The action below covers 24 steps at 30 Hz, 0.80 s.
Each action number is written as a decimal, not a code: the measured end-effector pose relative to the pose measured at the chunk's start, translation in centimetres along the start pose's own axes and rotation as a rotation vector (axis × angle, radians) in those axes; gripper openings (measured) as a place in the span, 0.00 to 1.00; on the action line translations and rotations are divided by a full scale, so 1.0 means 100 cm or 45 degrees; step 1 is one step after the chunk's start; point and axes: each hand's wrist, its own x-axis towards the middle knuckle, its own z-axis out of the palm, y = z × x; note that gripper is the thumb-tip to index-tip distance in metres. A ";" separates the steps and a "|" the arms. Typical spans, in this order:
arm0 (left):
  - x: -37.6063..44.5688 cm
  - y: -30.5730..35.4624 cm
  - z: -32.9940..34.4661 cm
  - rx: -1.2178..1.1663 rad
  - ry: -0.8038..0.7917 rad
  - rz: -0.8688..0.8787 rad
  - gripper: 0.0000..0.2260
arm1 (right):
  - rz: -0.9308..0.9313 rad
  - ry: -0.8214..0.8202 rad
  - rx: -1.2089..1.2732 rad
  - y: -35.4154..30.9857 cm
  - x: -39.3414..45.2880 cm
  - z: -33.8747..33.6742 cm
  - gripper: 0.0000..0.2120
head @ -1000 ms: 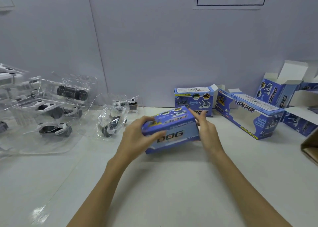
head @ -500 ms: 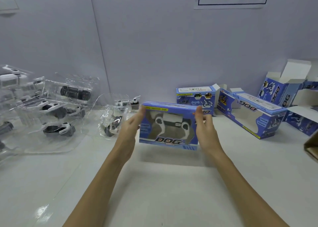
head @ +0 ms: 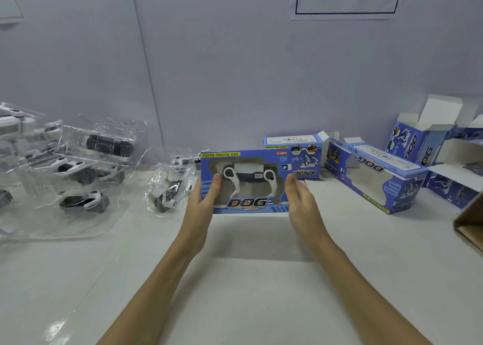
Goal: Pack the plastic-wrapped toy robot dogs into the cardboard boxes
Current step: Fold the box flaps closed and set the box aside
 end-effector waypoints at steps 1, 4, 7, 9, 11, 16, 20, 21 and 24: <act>0.000 0.000 -0.001 0.003 -0.008 -0.005 0.20 | -0.021 -0.009 -0.006 0.001 0.000 0.001 0.23; 0.000 0.001 0.000 -0.100 0.031 -0.044 0.23 | -0.084 -0.029 -0.003 0.000 0.000 0.002 0.29; -0.001 0.005 0.002 -0.147 0.083 -0.044 0.24 | -0.038 -0.019 0.080 -0.003 0.002 0.000 0.24; 0.000 0.007 0.000 -0.112 0.110 -0.018 0.26 | 0.010 -0.057 0.108 -0.001 0.002 -0.002 0.25; 0.002 0.006 -0.004 -0.061 0.109 0.002 0.24 | 0.085 -0.121 0.119 -0.001 0.005 -0.008 0.30; 0.002 0.005 -0.011 0.077 -0.025 0.074 0.23 | 0.223 -0.254 0.168 -0.003 0.009 -0.022 0.27; 0.004 0.004 -0.007 -0.022 -0.159 0.003 0.17 | 0.211 -0.177 0.148 -0.003 0.008 -0.017 0.23; 0.005 0.005 -0.008 -0.065 -0.131 -0.010 0.15 | 0.213 -0.199 0.156 -0.004 0.009 -0.020 0.24; 0.008 0.005 -0.014 -0.204 -0.017 -0.075 0.16 | 0.333 -0.419 0.128 -0.009 0.011 -0.039 0.25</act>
